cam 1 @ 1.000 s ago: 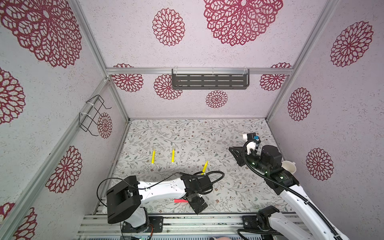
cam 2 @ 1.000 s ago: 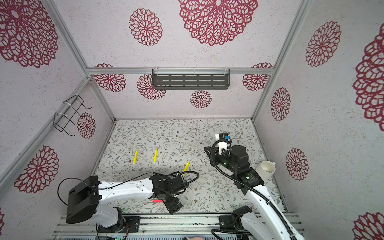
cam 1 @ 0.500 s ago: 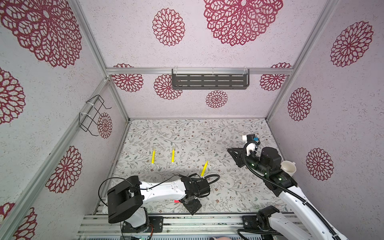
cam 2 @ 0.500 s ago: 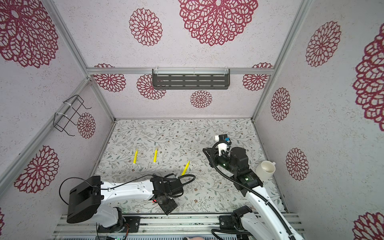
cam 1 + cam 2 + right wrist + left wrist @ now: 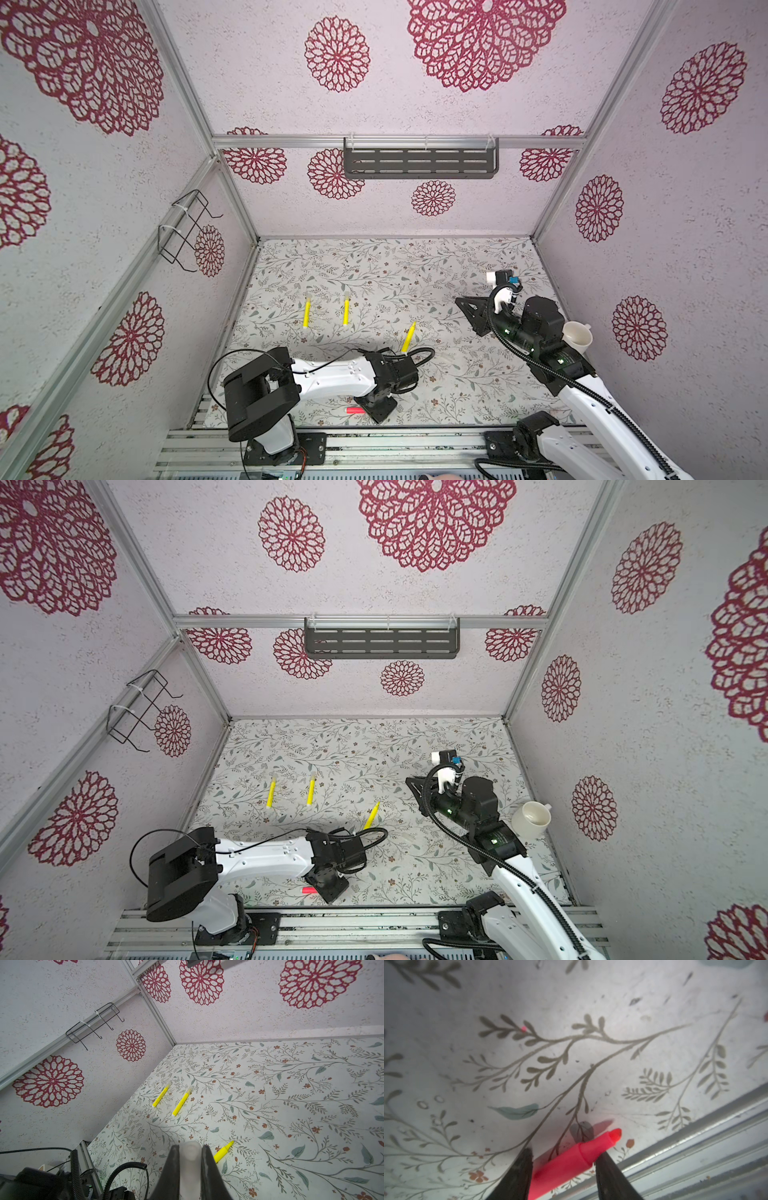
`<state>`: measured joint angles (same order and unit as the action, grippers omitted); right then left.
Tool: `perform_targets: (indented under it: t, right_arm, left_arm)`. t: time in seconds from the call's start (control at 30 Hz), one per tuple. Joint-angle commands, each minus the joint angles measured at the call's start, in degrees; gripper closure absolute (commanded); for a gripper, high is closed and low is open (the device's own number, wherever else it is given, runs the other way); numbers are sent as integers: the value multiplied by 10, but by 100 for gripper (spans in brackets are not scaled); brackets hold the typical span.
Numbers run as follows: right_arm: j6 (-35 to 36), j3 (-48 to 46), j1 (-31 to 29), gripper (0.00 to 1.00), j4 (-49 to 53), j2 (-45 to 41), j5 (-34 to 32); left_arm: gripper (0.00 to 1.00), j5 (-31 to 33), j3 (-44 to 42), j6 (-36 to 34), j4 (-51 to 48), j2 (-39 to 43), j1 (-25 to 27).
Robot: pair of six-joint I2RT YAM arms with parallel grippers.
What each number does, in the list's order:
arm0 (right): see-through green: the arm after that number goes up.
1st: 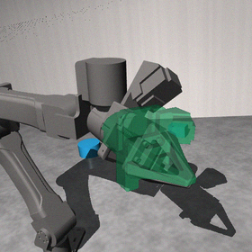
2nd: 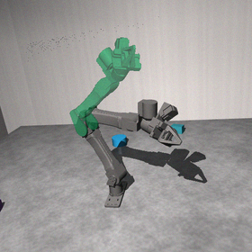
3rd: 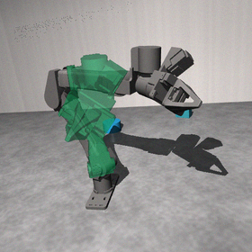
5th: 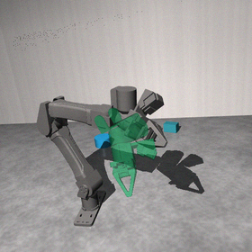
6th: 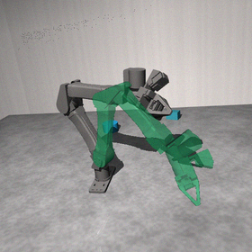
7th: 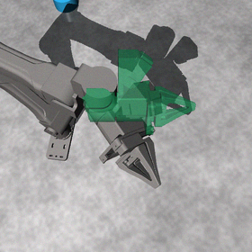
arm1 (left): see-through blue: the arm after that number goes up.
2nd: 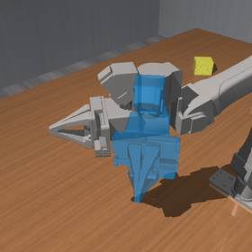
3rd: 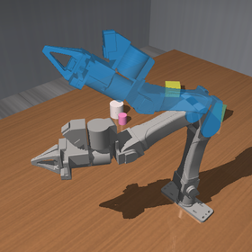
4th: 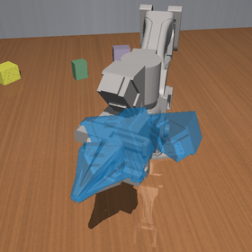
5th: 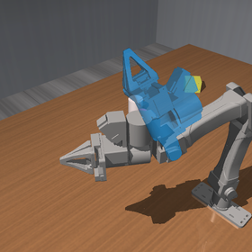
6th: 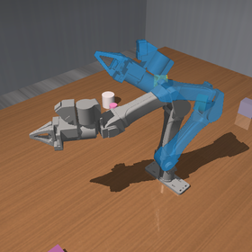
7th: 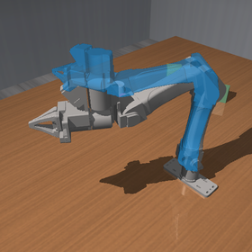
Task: Insert the pens into the pen caps
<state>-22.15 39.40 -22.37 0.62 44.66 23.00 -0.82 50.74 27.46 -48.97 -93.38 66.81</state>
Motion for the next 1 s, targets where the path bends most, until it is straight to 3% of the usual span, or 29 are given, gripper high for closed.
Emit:
perform_targets:
  t: [0.0,0.33,0.6,0.73,0.97]
  right_arm:
    - [-5,2,3,100,-17,-12,-5]
    - [5,4,3,100,3,-26,-28]
    - [13,12,4,100,15,-25,-55]
    - [14,17,3,100,15,-22,-60]
    - [19,25,6,100,23,-26,-72]
  left_arm:
    - [65,-2,-6,-2,16,-29,-3]
    - [88,39,37,-19,8,-37,-3]
    - [96,64,97,-56,82,-5,-53]
    - [98,58,162,-90,101,-51,-73]
    - [100,42,323,-151,48,-207,-77]
